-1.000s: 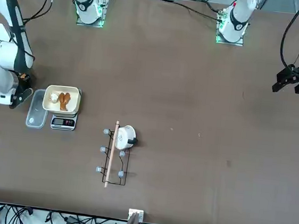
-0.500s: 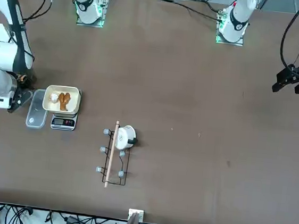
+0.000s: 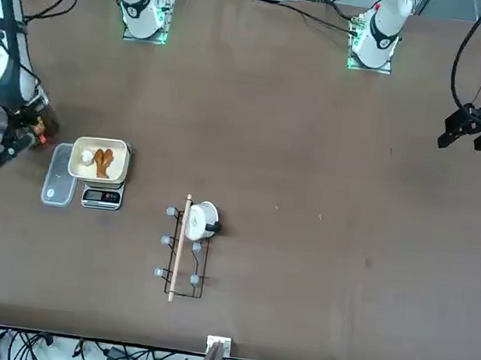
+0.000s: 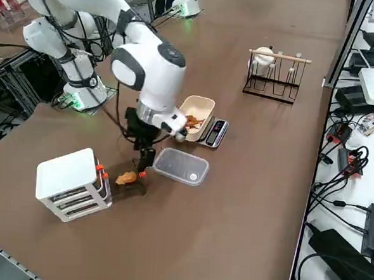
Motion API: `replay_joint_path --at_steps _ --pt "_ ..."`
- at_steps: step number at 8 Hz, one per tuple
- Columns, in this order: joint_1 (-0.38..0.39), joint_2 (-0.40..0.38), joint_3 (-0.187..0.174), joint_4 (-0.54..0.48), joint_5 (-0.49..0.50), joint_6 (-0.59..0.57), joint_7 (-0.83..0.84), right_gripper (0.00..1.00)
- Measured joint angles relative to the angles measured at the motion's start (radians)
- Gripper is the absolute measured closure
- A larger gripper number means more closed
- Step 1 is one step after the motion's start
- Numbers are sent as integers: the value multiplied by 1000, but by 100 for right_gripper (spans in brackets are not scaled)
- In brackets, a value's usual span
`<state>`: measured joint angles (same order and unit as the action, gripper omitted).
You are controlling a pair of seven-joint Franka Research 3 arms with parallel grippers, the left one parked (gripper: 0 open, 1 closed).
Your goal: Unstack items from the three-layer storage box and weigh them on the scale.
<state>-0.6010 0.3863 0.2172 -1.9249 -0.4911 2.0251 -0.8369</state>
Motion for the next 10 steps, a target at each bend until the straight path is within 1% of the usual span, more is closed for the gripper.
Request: replay_joint_path --at_steps 1,2,3,4,5,6,10 --pt "-46 9 -1 -46 0 68 -10 4" --pt "-76 20 -2 -100 0 148 -10 8" --pt "-90 29 -2 -136 -1 195 -10 16" --pt "-91 33 -2 -147 -2 208 -10 32" --pt "-91 33 -1 -147 -3 219 -10 36" --pt "-91 34 0 -147 -4 236 -10 39" --pt "-99 66 -5 -149 -7 274 -11 38"
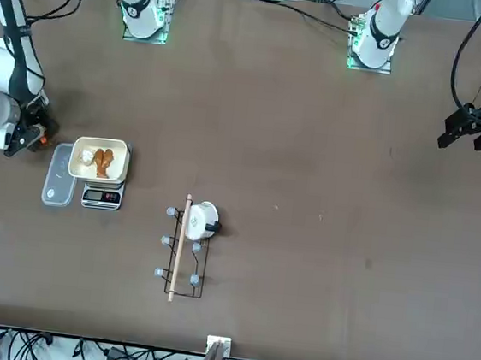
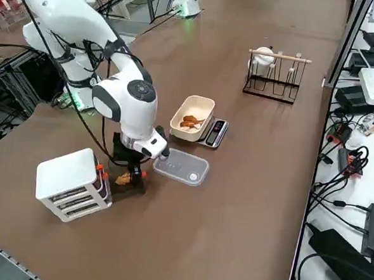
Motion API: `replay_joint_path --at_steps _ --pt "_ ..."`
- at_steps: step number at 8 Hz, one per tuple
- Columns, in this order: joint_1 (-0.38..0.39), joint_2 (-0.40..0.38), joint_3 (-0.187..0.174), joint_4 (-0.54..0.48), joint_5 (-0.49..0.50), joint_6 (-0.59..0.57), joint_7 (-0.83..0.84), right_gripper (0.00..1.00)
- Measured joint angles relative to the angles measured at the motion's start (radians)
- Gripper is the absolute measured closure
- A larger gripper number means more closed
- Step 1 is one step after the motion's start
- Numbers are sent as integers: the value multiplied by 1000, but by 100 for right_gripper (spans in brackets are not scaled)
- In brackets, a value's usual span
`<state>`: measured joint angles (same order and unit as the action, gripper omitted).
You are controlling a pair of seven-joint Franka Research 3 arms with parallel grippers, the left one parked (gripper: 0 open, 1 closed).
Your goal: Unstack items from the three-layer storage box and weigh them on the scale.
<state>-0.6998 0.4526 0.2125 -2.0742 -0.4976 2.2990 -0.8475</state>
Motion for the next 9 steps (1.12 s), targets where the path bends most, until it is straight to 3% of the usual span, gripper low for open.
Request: replay_joint_path --at_steps 3,5,7,9 --pt "-24 9 -3 1 -8 9 -1 55" --pt "-23 -10 9 13 -8 0 3 56" --pt "-22 -83 79 61 69 -129 35 56" --pt "-18 -149 154 139 299 -340 77 56"
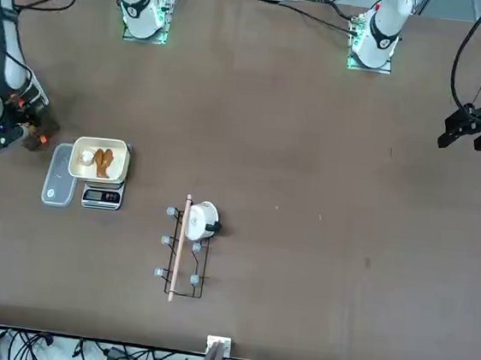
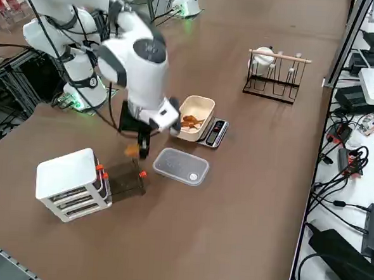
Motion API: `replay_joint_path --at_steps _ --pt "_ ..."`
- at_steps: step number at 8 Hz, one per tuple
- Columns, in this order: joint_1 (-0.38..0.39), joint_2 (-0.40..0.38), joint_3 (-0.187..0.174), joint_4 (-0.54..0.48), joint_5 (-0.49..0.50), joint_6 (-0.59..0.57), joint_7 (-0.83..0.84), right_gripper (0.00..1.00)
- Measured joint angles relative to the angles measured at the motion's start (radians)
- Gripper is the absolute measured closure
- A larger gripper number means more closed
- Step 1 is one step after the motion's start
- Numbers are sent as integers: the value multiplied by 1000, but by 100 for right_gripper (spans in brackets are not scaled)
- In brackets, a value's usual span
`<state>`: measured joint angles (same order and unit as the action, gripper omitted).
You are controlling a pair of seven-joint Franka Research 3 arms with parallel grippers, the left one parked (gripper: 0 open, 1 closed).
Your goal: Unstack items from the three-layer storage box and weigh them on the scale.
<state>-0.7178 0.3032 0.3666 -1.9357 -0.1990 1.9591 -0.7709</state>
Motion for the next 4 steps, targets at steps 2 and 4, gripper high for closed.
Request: replay_joint_path --at_steps 2,4 --pt "1 -5 58 51 192 -111 152 56" --pt "33 26 113 53 257 -107 408 56"
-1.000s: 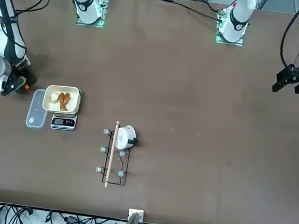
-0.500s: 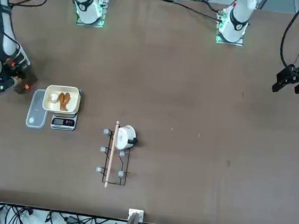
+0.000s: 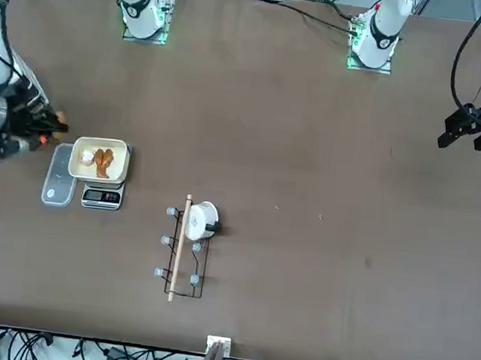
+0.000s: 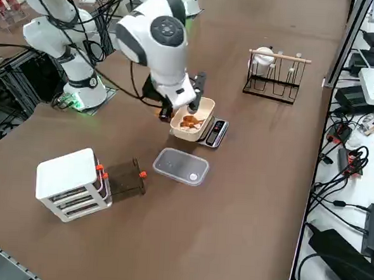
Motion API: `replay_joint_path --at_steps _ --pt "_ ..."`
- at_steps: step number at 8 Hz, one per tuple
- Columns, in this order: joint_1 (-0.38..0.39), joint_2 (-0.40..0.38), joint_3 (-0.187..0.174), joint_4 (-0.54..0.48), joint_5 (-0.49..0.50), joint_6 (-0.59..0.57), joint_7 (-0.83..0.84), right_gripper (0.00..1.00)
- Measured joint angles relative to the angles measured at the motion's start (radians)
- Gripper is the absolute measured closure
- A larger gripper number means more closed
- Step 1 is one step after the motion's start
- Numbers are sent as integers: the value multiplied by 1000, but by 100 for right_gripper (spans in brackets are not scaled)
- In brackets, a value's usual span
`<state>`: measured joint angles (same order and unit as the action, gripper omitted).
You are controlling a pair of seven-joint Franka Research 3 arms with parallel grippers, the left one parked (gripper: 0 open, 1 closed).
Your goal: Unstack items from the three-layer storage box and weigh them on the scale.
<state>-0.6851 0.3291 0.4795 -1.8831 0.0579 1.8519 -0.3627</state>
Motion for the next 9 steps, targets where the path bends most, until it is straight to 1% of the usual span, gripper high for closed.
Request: replay_joint_path --at_steps 2,3,4,5,6,7,8,9 --pt "83 40 6 1 3 80 235 55" --pt "104 51 6 1 3 108 292 38" --pt "106 54 5 3 3 114 306 22" --pt "103 53 2 10 2 114 307 2" --pt "97 51 -3 20 -18 113 307 0" --pt "89 46 -9 29 -79 111 283 4" --pt "67 41 -13 34 -149 107 208 4" --pt "35 40 -16 45 -204 93 67 16"
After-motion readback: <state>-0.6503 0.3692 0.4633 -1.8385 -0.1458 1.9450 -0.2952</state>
